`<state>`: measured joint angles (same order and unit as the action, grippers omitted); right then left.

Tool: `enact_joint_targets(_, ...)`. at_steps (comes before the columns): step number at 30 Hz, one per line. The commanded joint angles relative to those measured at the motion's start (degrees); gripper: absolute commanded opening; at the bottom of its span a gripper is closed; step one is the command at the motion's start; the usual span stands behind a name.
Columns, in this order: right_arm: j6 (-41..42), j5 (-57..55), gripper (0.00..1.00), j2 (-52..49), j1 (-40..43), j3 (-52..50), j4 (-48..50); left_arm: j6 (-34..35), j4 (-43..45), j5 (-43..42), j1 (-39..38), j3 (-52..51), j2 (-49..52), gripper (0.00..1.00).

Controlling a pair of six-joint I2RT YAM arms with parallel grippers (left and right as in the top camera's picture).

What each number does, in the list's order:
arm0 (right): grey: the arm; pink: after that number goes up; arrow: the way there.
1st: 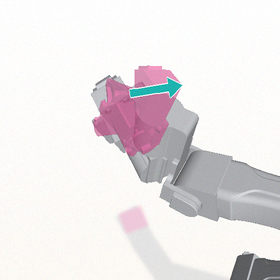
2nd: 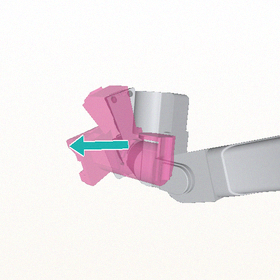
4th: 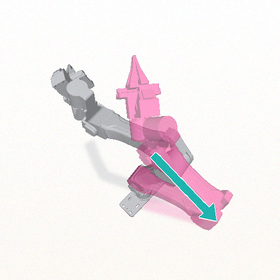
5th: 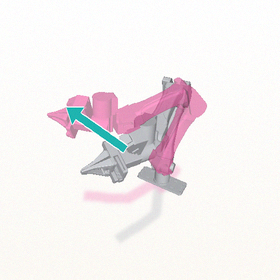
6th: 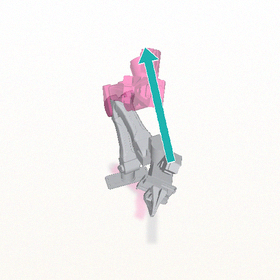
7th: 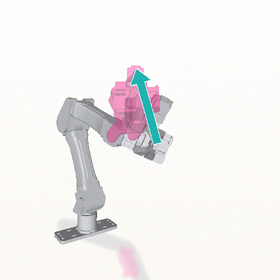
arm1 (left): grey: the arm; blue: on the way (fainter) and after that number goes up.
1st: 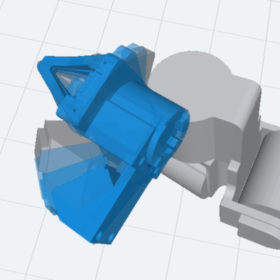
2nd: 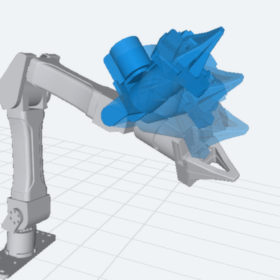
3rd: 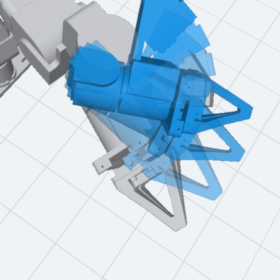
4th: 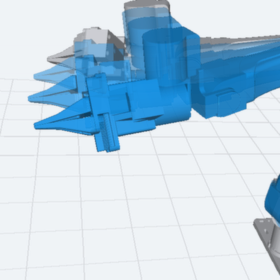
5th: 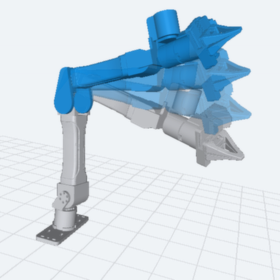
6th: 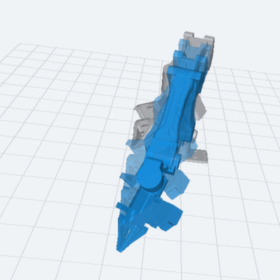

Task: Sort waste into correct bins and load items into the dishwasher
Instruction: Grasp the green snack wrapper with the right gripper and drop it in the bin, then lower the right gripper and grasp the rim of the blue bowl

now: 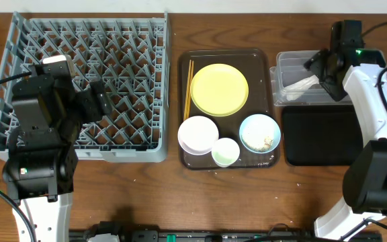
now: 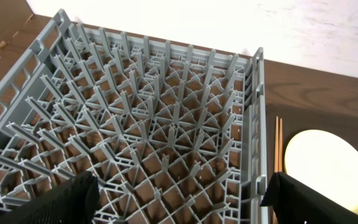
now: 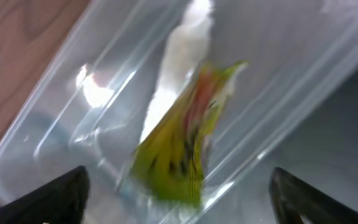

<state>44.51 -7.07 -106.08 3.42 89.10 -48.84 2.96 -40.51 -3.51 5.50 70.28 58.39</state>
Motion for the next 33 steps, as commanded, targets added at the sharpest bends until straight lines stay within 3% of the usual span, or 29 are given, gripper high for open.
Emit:
enact_joint_targets(1, -12.3, 6.9, 0.99, 5.0, -0.4, 3.7, -1.1, -0.5, 0.0, 0.1, -0.2, 1.3, 0.0, 0.89)
enact_joint_targets(8, -24.4, 16.1, 0.99, 12.1, -5.5, 4.8, -7.5, -0.5, 0.0, 0.1, -0.2, 1.3, 0.0, 0.90)
enact_joint_targets(13, -28.4, 16.3, 0.91, 12.0, -13.9, 4.5, -15.0, -0.5, 0.0, 0.1, -0.2, 1.3, 0.0, 0.90)
enact_joint_targets(18, -27.4, 16.1, 0.73, 9.3, -21.0, 2.8, -19.3, -0.5, 0.0, 0.1, -0.2, 1.3, 0.0, 0.89)
enact_joint_targets(24, -22.7, 15.0, 0.59, 5.3, -25.1, -0.5, -18.7, -0.5, 0.0, 0.1, -0.2, 1.3, 0.0, 0.90)
enact_joint_targets(33, -17.2, 8.7, 0.59, -2.5, -29.8, -1.0, -18.0, -0.5, 0.0, 0.1, -0.2, 1.3, 0.0, 0.89)
